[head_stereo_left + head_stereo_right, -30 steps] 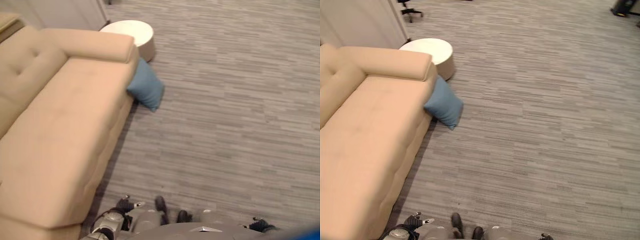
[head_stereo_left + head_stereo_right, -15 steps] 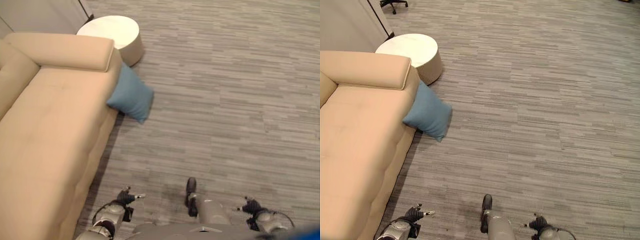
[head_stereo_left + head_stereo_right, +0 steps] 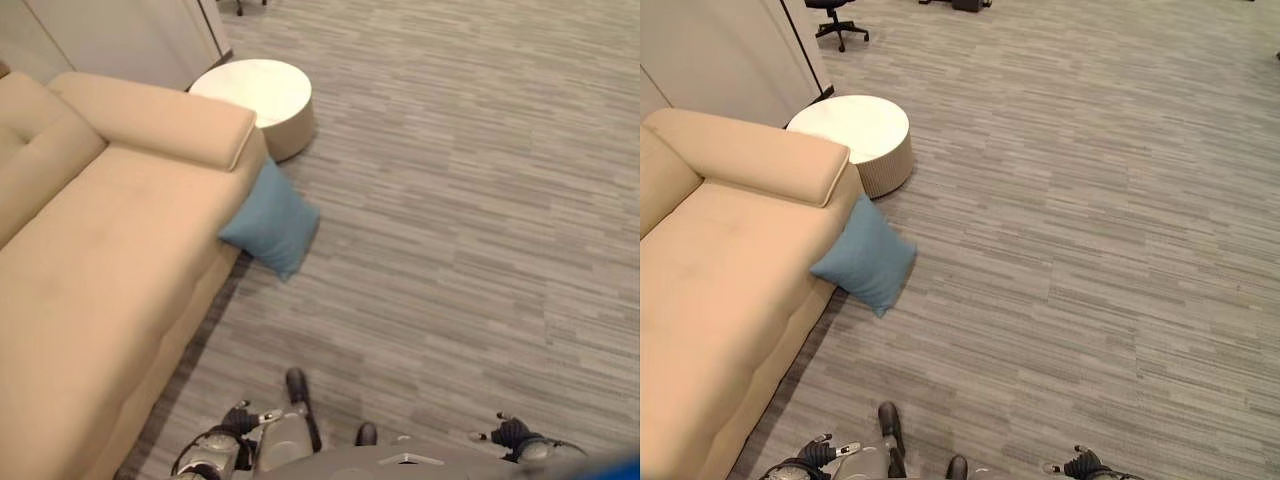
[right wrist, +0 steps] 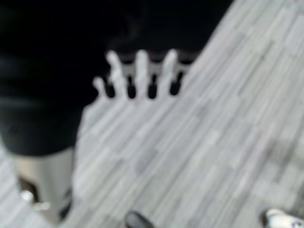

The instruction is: Pick up all the scattered cushions and arrange them neatly on the sofa.

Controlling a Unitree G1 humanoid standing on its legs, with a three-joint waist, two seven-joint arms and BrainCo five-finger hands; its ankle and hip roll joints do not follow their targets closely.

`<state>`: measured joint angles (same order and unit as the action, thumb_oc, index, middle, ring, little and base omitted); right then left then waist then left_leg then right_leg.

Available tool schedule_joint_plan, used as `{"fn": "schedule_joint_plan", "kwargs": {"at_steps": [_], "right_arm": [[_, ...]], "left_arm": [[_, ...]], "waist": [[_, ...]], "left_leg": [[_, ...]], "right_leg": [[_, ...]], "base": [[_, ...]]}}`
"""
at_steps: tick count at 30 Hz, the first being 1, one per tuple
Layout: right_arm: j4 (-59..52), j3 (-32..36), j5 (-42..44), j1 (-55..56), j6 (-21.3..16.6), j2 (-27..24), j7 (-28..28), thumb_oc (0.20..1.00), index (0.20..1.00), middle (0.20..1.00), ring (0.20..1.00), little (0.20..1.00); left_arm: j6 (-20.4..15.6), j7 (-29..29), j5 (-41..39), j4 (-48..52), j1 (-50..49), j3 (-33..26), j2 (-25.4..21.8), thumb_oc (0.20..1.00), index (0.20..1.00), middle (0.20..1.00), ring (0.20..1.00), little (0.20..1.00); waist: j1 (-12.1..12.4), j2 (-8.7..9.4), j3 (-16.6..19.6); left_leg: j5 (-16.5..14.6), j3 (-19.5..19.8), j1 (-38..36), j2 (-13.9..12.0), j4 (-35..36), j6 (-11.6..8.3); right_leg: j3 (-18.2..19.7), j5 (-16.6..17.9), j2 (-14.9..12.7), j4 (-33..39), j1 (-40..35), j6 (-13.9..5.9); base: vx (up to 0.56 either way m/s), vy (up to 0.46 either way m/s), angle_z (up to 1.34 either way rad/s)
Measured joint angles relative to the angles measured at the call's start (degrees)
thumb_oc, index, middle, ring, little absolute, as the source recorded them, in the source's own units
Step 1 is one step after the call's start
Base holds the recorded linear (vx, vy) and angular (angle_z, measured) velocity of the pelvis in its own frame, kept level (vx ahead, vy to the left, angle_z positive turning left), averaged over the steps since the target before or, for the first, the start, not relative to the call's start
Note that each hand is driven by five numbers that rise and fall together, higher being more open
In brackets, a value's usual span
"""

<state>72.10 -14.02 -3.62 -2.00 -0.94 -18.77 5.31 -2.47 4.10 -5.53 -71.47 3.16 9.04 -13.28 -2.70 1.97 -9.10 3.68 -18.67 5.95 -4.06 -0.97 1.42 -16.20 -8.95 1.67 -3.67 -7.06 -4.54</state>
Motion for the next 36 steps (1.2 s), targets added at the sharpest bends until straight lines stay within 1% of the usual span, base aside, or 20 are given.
{"fn": "schedule_joint_plan", "kwargs": {"at_steps": [2,3,4,6,7,9,11,13,14,16,18,20,22,24,27,30,32,33,34,36], "right_arm": [[-3.2,-0.6,0.0,1.2,0.0,0.3,-0.2,1.000,1.000,1.000,1.000,1.000],[-6.9,-1.4,0.0,1.9,-0.4,0.6,-0.3,1.000,1.000,1.000,1.000,1.000],[-7.9,-1.4,0.0,1.9,-0.8,0.9,-0.4,1.000,1.000,1.000,1.000,1.000],[-7.6,-1.2,0.0,1.8,-0.8,1.3,-0.6,1.000,1.000,1.000,1.000,1.000],[-7.3,-0.9,0.1,1.3,-0.7,1.7,-0.6,1.000,1.000,1.000,1.000,1.000],[-7.1,-0.7,0.1,0.2,-0.7,2.2,-0.7,1.000,1.000,1.000,1.000,1.000],[-7.0,0.1,0.1,-0.7,-0.7,2.1,-0.6,1.000,1.000,1.000,1.000,1.000],[-7.0,0.1,0.1,0.0,-0.8,2.1,-0.7,1.000,1.000,1.000,1.000,1.000],[-5.6,0.8,0.1,0.3,-0.8,1.6,-0.6,1.000,1.000,1.000,1.000,1.000],[-4.5,1.1,0.1,-0.5,-0.5,1.6,-0.7,1.000,1.000,1.000,1.000,1.000],[-4.6,2.3,0.1,0.1,-0.7,1.7,-1.1,1.000,1.000,1.000,1.000,1.000],[-5.9,2.0,0.2,-0.3,-1.4,0.6,-0.9,1.000,1.000,1.000,1.000,1.000],[-4.8,2.0,1.2,-0.4,-1.0,1.0,-0.6,1.000,1.000,1.000,1.000,1.000],[-4.7,1.8,1.3,-0.2,-0.7,1.5,-0.5,1.000,1.000,1.000,1.000,1.000],[-5.4,-0.1,1.6,0.0,-1.0,1.5,-0.5,1.000,1.000,1.000,1.000,1.000],[-5.3,-0.5,1.5,1.1,-1.1,1.7,-0.5,1.000,1.000,1.000,1.000,1.000],[-5.6,-0.9,1.2,1.5,-1.0,1.1,-0.5,1.000,1.000,1.000,1.000,1.000],[-8.0,-0.7,1.2,2.5,-0.8,0.2,-0.6,1.000,1.000,1.000,1.000,1.000],[-8.4,-1.0,1.2,2.5,-0.8,0.9,-0.6,1.000,1.000,1.000,1.000,1.000],[-11.1,-1.6,1.2,2.7,-0.8,1.0,-0.6,1.000,1.000,1.000,1.000,1.000]], "left_arm": [[0.0,0.0,0.0,-0.5,0.3,0.0,0.0,1.000,1.000,1.000,1.000,1.000],[-0.1,0.1,0.0,0.0,0.4,0.1,-1.4,1.000,1.000,1.000,1.000,1.000],[-0.1,0.2,0.0,0.5,0.6,0.5,-2.3,1.000,1.000,1.000,1.000,1.000],[-0.1,0.2,-0.1,0.7,1.3,0.4,-2.6,1.000,1.000,1.000,1.000,1.000],[-0.1,0.4,-0.1,0.7,1.4,-0.2,-2.8,1.000,1.000,1.000,1.000,1.000],[-0.1,1.1,-0.1,0.3,1.8,-0.7,-2.8,1.000,1.000,1.000,1.000,1.000],[-0.1,1.1,-0.1,0.5,3.0,-1.5,-2.1,1.000,1.000,1.000,1.000,1.000],[-0.2,1.1,-0.1,0.6,2.2,-1.2,-1.5,1.000,1.000,1.000,1.000,1.000],[-0.3,1.1,0.0,0.6,2.1,-0.5,-0.4,1.000,1.000,1.000,1.000,1.000],[-0.4,1.0,0.0,0.5,1.6,-0.1,1.3,1.000,1.000,1.000,1.000,1.000],[-0.6,0.8,-0.1,0.4,1.5,0.0,2.6,1.000,1.000,1.000,1.000,1.000],[-0.6,0.7,-0.1,0.7,-0.1,-0.1,3.1,1.000,1.000,1.000,1.000,1.000],[-0.8,0.6,-1.7,1.9,2.2,-0.1,2.7,1.000,1.000,1.000,1.000,1.000],[-1.0,0.6,-2.6,4.7,2.5,0.1,1.5,1.000,1.000,1.000,1.000,1.000],[-0.7,0.7,-2.7,5.0,1.6,0.1,0.8,1.000,1.000,1.000,1.000,1.000],[-0.6,0.8,-2.7,4.7,1.1,-0.2,0.2,1.000,1.000,1.000,1.000,1.000],[-0.6,0.9,-2.6,4.3,0.8,0.0,0.5,1.000,1.000,1.000,1.000,1.000],[-0.6,0.8,-2.6,3.3,1.3,0.1,0.7,1.000,1.000,1.000,1.000,1.000],[-0.6,0.9,-2.6,3.4,1.3,0.2,-0.3,1.000,1.000,1.000,1.000,1.000],[-0.6,1.0,-2.7,4.9,1.3,0.2,-2.1,1.000,1.000,1.000,1.000,1.000]], "waist": [[0.1,-0.68,0.3],[-0.3,0.48,0.6],[-0.9,2.40,1.3],[-0.9,2.32,1.4],[-0.6,1.60,1.2],[-0.9,1.30,1.0],[-1.9,1.06,1.1],[-3.0,0.95,1.9],[-3.2,-0.91,1.6],[-3.0,-1.84,2.0],[-2.6,0.09,1.7],[-1.3,1.42,2.4],[1.1,4.18,0.8],[2.1,5.59,0.1],[1.4,4.21,0.7],[1.0,4.57,1.5],[0.4,3.18,1.3],[-0.5,0.22,0.7],[-0.5,1.03,0.7],[0.0,3.67,1.5]], "left_leg": [[-2.4,-0.4,-2.7,-1.0,0.1,0.34],[-4.2,-0.5,-4.4,0.9,0.0,1.25],[-5.2,0.5,-6.9,4.4,1.9,2.69],[-5.6,2.3,-10.4,6.4,4.2,3.49],[-6.6,3.3,-11.7,6.2,4.8,3.02],[-8.4,4.5,-14.1,6.2,5.0,0.54],[-12.2,7.8,-17.1,6.3,5.1,-0.66],[-15.9,10.6,-22.0,5.1,4.6,-2.00],[-16.8,10.5,-23.4,3.1,2.5,-3.18],[-15.0,10.4,-23.2,1.4,-3.0,-6.26],[-8.1,11.9,-15.5,-0.3,-24.1,-12.53],[-4.6,10.0,-6.3,-3.3,-40.4,-13.61],[-6.9,3.0,2.5,-5.1,-43.2,-9.93],[-6.6,-1.5,4.9,-4.9,-29.3,-8.95],[-2.2,-5.5,4.7,-4.1,-6.3,-8.05],[-1.8,-5.6,4.0,-2.4,-10.2,-5.38],[-2.3,-2.3,0.4,-0.2,-5.8,-2.90],[-2.8,-2.4,-3.6,-1.7,-0.4,1.15],[-2.2,-2.1,-5.4,-1.0,1.1,3.01],[-3.8,0.2,-6.1,1.8,1.8,4.88]], "right_leg": [[-0.1,-1.4,-3.0,-21.5,7.9,-2.39],[-0.6,0.6,-9.7,-43.0,18.4,-3.85],[-0.1,-1.0,-15.2,-46.7,24.1,-4.99],[0.4,-1.6,-16.1,-37.1,27.1,-4.91],[1.5,-0.5,-12.8,-26.2,27.2,-3.86],[1.2,5.9,-9.2,-10.5,28.0,-2.19],[3.5,11.6,-7.5,6.6,28.4,-4.25],[6.8,12.3,-7.6,2.5,28.0,-3.44],[6.6,15.6,-6.7,-2.5,28.2,-1.92],[7.1,15.9,-6.3,-6.8,27.0,-0.26],[4.9,12.7,-7.2,-6.1,20.4,6.51],[4.3,10.7,-5.7,-0.4,13.9,9.94],[3.2,10.0,-5.8,2.8,10.6,11.00],[1.9,10.2,-4.5,6.4,6.7,10.08],[-0.7,7.8,-0.1,8.9,1.0,7.37],[-2.1,4.8,0.0,7.2,-1.0,5.29],[-2.1,3.3,-0.2,0.0,0.5,2.93],[-3.3,0.1,-0.4,-15.8,5.6,-1.38],[-3.9,-2.8,-3.4,-25.3,9.8,-3.05],[-1.4,-5.6,-7.8,-31.8,14.7,-4.35]], "base": [[0.38,0.165,-0.14],[0.28,0.079,0.14],[0.45,0.038,0.33],[0.45,-0.036,0.44],[0.42,-0.089,0.50],[0.55,-0.130,0.64],[0.51,-0.108,0.84],[0.46,-0.145,0.80],[0.65,-0.284,0.63],[0.49,-0.330,0.57],[0.29,-0.319,0.60],[0.38,-0.355,0.26],[0.24,-0.082,0.38],[0.28,-0.012,0.20],[0.31,0.023,0.02],[0.17,0.072,0.07],[0.11,0.057,0.27],[0.18,0.066,0.52],[0.18,0.034,0.68],[0.13,-0.016,0.49]]}}
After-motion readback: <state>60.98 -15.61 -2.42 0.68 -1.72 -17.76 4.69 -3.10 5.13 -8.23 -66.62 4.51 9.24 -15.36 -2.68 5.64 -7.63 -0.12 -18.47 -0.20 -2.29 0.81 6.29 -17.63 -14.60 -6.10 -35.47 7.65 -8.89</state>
